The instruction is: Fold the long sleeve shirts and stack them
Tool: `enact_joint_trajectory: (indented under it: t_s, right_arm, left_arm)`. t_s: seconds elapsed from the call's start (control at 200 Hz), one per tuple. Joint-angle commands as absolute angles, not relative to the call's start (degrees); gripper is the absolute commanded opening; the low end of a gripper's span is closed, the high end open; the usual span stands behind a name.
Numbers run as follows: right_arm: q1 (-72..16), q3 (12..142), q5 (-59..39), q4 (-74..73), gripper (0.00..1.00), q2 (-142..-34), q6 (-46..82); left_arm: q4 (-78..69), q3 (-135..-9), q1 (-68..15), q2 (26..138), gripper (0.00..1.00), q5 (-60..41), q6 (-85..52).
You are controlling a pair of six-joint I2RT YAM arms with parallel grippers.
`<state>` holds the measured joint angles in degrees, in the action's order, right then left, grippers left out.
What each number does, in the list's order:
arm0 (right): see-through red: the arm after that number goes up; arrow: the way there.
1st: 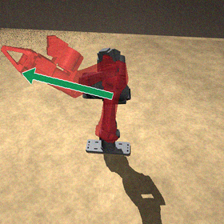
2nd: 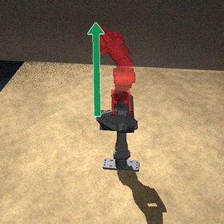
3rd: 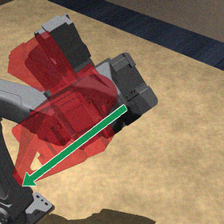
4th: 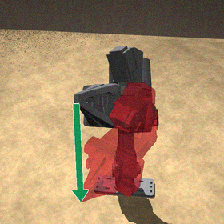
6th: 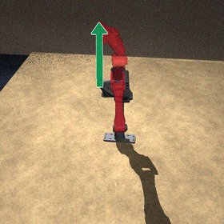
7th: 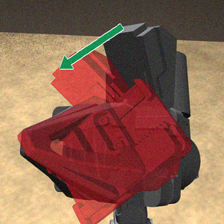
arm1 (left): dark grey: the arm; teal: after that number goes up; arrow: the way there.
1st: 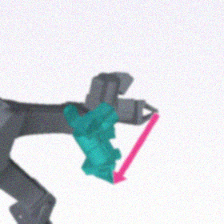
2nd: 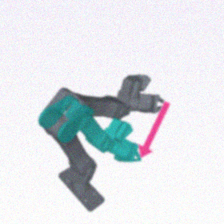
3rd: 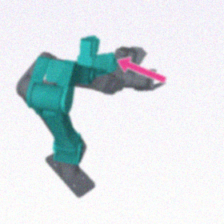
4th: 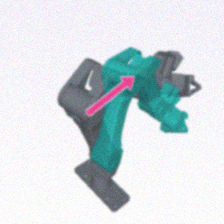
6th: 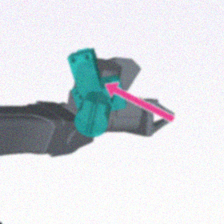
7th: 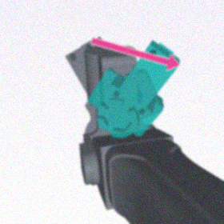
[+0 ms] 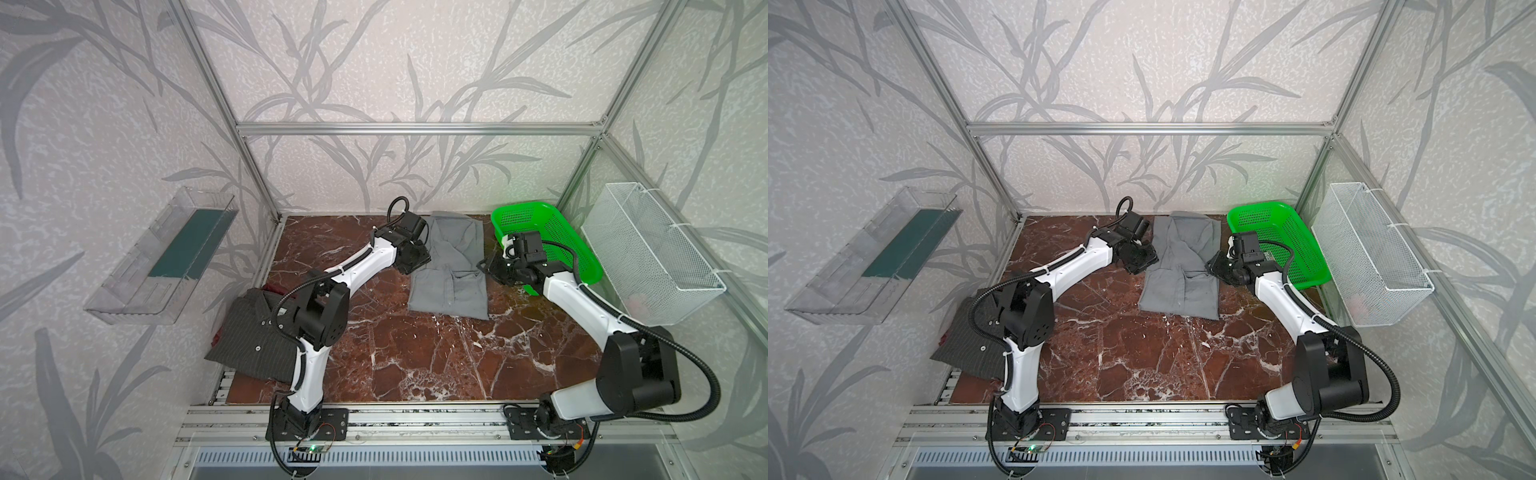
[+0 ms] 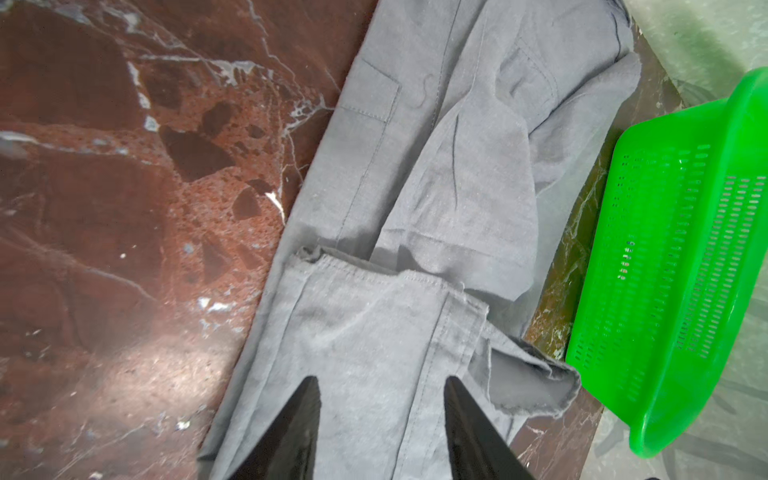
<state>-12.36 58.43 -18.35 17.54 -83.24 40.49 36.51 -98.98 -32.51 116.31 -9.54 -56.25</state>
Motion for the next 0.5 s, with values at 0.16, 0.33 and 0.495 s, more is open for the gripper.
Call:
enact_joint_trajectory:
  t_s: [0.16, 0.33, 0.495]
  right_arm:
    - [-16.08, 57.22, -22.37, 11.72, 0.15, -90.39, 41.31]
    - [-14.79, 62.39, -20.85, 11.94, 0.12, -98.94, 39.42]
    - [-13.27, 67.29, -20.1, 12.06, 0.11, -105.8, 38.43]
  left_arm:
    - [36.38, -90.24, -32.82, 105.89, 0.5, -4.87, -51.99]
    - [34.97, -82.78, -33.67, 101.87, 0.5, -4.15, -51.64]
    - [32.41, -75.06, -34.35, 98.94, 0.5, -4.5, -52.12]
